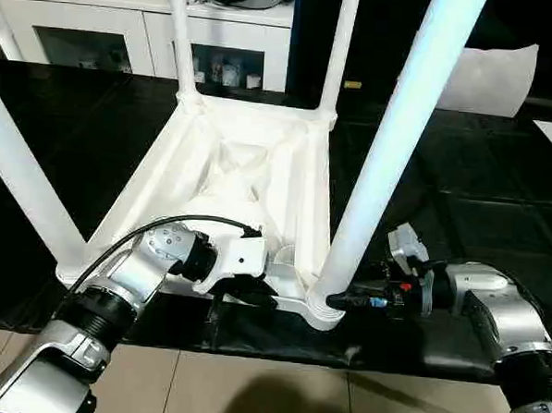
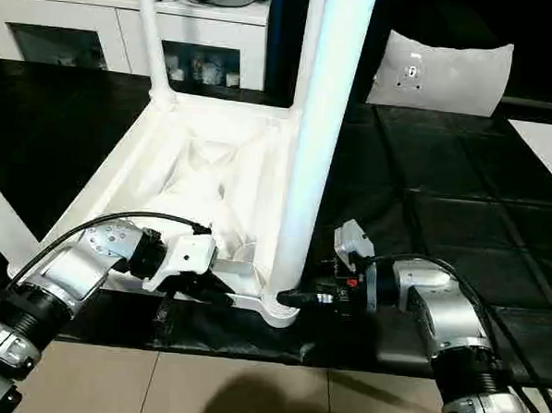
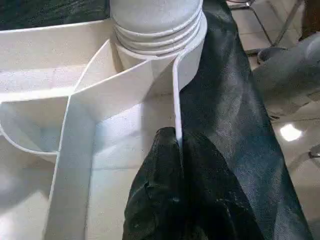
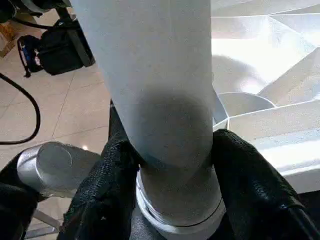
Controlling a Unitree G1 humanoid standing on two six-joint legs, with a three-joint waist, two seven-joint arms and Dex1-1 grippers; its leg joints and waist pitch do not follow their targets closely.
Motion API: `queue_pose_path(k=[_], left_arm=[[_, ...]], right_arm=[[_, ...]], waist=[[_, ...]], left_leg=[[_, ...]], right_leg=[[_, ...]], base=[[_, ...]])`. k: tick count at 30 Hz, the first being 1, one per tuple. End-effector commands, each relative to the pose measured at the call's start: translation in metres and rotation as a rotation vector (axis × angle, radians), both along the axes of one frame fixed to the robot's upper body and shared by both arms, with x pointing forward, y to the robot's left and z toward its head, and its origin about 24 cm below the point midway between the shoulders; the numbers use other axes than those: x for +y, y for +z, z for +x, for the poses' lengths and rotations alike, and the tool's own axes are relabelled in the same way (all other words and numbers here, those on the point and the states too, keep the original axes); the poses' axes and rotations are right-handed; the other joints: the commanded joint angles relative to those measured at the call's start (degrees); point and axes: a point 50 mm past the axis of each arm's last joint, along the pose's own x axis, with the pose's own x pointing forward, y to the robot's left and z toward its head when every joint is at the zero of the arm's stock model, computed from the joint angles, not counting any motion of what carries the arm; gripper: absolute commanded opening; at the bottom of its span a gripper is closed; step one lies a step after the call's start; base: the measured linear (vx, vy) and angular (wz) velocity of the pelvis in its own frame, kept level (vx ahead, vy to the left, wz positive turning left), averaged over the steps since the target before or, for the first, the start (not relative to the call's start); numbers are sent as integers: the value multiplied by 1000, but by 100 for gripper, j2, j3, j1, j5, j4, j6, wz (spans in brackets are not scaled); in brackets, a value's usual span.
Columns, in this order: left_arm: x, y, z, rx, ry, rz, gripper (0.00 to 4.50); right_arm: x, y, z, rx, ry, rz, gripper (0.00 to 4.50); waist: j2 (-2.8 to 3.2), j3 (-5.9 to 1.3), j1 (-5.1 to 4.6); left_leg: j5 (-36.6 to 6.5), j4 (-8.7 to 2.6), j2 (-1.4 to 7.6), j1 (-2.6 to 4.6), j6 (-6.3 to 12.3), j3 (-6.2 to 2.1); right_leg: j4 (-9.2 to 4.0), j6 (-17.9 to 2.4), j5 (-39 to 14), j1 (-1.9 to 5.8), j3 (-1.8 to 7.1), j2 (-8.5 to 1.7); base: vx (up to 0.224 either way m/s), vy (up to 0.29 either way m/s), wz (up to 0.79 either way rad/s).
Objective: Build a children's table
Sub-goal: Rotate leg to tighten
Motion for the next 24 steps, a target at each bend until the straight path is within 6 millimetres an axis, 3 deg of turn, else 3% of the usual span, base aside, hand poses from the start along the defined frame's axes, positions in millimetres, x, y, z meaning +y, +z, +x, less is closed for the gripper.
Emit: queue_pose_path(k=[1,7,9,11,12,13,15,16,18,22,24], left_arm=[[-11,1,-7,4,-102,14,0],[-15,1,0,14,35,-21,0],[-20,5,7,21,125,-54,0],[-22,6,9,26,156,-58,0],[-26,7,12,27,194,-69,0],[-29,9,14,29,225,-78,0],[-41,13,21,22,330,-114,0],[-48,14,24,16,377,-127,0],[-53,16,26,10,409,-136,0],[-69,22,35,-28,537,-184,0],[-72,25,36,-34,564,-198,0]], right_arm=[[6,6,-1,-14,32,28,201],[14,4,-8,0,0,62,195],[23,1,-4,-5,-119,35,195],[26,-1,-1,1,-171,21,194],[31,-3,3,-5,-236,10,194],[35,-4,6,-10,-286,2,194],[50,-6,14,-21,-421,-29,194],[58,-5,17,-23,-486,-42,193],[64,-4,20,-24,-535,-48,193],[78,-4,30,-50,-724,-111,193],[81,-3,31,-54,-742,-82,193]], waist=[[-21,-407,-21],[-34,-404,-18],[-30,-375,-25],[-40,-350,-67],[-49,-334,-80],[-10,-318,-162],[-17,-306,-252],[2,-294,-340],[6,-323,-484],[2,-355,-586],[4,-377,-577]], left_leg=[[177,-356,441,-52,487,-155],[235,-361,465,-43,477,-159],[97,-379,444,-26,423,-154],[-134,-399,401,-8,251,-146],[-289,-393,338,-16,198,-131],[-440,-393,313,7,131,-135],[-529,-397,331,-18,97,-151],[-660,-406,359,27,14,-184],[-853,-369,314,15,19,-201],[-573,-399,353,-23,135,-231],[-345,-399,378,-18,179,-228]], right_leg=[[-364,-206,-1277,427,549,-578],[-343,-243,-1147,425,563,-592],[-411,-182,-1433,410,546,-588],[-502,4,-1953,420,516,-578],[-581,192,-2348,428,486,-573],[-660,380,-2672,402,442,-545],[-692,471,-2725,412,406,-518],[-744,488,-2798,400,356,-513],[-801,653,-2912,445,304,-532],[-717,415,-2350,454,354,-538],[-642,220,-2004,444,423,-580]], base=[[0,0,0],[0,0,0],[0,0,0],[0,0,0],[0,0,0],[0,0,0],[0,0,0],[0,0,0],[0,0,0],[0,0,0],[0,0,0]])
